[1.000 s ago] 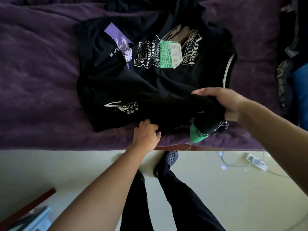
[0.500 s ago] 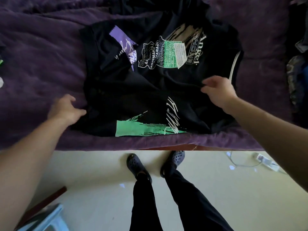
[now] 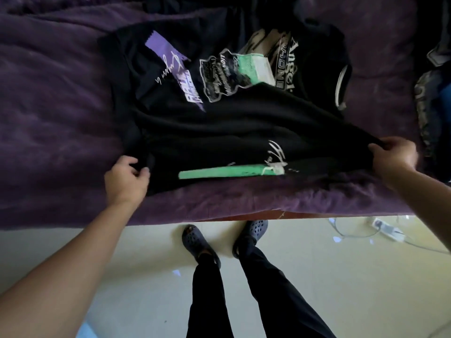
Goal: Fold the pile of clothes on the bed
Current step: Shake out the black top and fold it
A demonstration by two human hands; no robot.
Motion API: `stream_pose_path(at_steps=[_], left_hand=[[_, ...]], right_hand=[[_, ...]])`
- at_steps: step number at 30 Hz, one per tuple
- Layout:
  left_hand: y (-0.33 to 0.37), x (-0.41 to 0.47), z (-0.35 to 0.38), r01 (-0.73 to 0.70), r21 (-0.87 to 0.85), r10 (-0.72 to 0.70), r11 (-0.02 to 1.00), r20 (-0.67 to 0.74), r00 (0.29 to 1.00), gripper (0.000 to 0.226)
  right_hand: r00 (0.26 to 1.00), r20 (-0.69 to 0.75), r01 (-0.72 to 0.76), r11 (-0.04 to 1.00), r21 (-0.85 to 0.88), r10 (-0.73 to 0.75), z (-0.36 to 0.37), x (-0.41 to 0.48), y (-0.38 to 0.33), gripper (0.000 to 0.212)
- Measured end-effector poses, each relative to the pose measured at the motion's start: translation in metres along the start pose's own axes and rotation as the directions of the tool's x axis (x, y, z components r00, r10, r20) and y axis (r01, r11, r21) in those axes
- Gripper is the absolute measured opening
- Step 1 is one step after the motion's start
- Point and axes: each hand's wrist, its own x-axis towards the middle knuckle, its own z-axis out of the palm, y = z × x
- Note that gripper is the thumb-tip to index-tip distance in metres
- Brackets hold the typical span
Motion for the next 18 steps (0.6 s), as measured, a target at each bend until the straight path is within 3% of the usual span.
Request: stream_pose_path(at_steps=[2, 4, 5, 7, 9, 10, 12, 14, 15, 18], left_hand=[[0.016, -0.009, 0.002, -0.179, -0.053, 0.177, 0.982, -0.045, 0.983, 0.030], [0.023, -0.017, 0.007, -0.348, -0.038, 0.345, 0.937, -0.068, 0.936, 0.032], [0.022, -0.021, 0.010, -0.429, 0.031, 0.430, 0.903, -0.061, 0.901, 0.035], [0.013, -0.030, 0.017, -0.545, 0.269, 0.551, 0.794, 0.059, 0.832, 0.046], [0.001, -0.038, 0.026, -0.591, 0.452, 0.522, 0.668, 0.282, 0.805, 0.064], [-0.004, -0.039, 0.032, -0.588, 0.500, 0.467, 0.636, 0.358, 0.809, 0.072], [-0.004, -0.036, 0.041, -0.544, 0.554, 0.392, 0.630, 0.378, 0.839, 0.081], [0.002, -0.028, 0.049, -0.505, 0.611, 0.379, 0.609, 0.335, 0.862, 0.082], [0.003, -0.024, 0.051, -0.495, 0.629, 0.386, 0.600, 0.315, 0.867, 0.080], [0.007, -0.016, 0.045, -0.504, 0.598, 0.432, 0.623, 0.274, 0.859, 0.064]], right_hand=[[1.000, 0.002, 0.014, 0.983, -0.182, -0.014, -0.010, -0.003, 0.005, 0.034], [0.969, 0.006, 0.240, 0.929, -0.283, -0.248, -0.013, -0.019, -0.002, 0.036], [0.905, 0.007, 0.411, 0.873, -0.263, -0.425, -0.011, -0.031, -0.009, 0.034], [0.667, 0.089, 0.740, 0.646, -0.186, -0.739, -0.002, -0.061, -0.019, 0.036], [0.448, 0.314, 0.894, 0.408, -0.188, -0.837, 0.018, -0.093, -0.018, 0.056], [0.417, 0.440, 0.908, 0.346, -0.236, -0.796, 0.031, -0.102, -0.014, 0.070], [0.493, 0.539, 0.868, 0.340, -0.363, -0.683, 0.050, -0.102, -0.010, 0.090], [0.606, 0.487, 0.793, 0.427, -0.436, -0.629, 0.060, -0.088, -0.012, 0.090], [0.627, 0.460, 0.776, 0.454, -0.437, -0.629, 0.061, -0.080, -0.013, 0.084], [0.539, 0.414, 0.837, 0.410, -0.364, -0.734, 0.052, -0.064, -0.009, 0.064]])
